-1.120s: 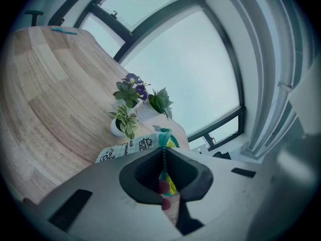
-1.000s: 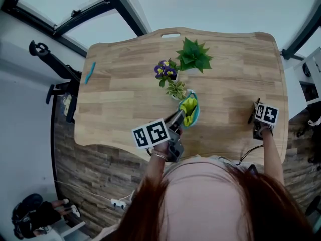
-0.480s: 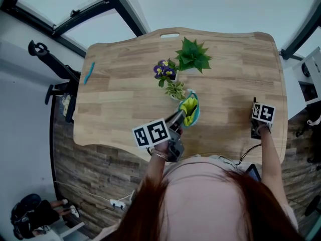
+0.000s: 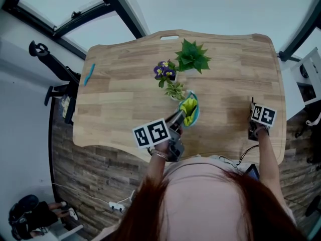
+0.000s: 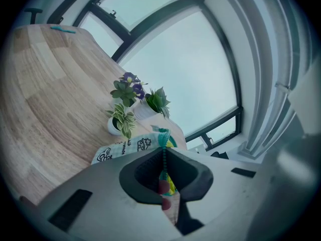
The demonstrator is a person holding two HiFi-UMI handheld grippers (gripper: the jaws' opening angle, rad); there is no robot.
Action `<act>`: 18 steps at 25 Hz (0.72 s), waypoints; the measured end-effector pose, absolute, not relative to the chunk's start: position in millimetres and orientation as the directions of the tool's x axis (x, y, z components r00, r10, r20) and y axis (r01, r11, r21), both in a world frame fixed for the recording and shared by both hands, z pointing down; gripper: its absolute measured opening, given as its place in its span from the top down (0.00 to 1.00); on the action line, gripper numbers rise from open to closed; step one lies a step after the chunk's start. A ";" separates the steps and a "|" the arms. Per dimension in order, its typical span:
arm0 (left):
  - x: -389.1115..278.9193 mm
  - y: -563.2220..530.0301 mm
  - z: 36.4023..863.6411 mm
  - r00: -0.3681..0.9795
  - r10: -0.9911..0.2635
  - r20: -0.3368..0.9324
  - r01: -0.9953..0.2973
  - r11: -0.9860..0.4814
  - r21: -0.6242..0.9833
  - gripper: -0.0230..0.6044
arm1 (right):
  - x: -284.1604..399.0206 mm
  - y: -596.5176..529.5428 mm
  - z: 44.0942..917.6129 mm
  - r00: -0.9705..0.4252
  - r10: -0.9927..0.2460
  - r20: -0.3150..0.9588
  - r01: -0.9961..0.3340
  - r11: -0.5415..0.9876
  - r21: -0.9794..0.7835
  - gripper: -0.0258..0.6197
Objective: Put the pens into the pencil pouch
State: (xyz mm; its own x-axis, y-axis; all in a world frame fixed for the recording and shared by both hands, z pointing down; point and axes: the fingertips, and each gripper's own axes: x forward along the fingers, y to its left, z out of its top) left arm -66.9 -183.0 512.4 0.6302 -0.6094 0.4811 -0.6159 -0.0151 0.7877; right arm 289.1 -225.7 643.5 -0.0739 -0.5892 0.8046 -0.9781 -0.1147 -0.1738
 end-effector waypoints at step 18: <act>-62.4 -179.1 506.6 0.639 -0.623 0.452 -0.595 -0.029 0.803 0.95 | 228.4 -238.9 594.0 -0.204 -0.705 0.679 -0.943 -0.044 -0.330 0.91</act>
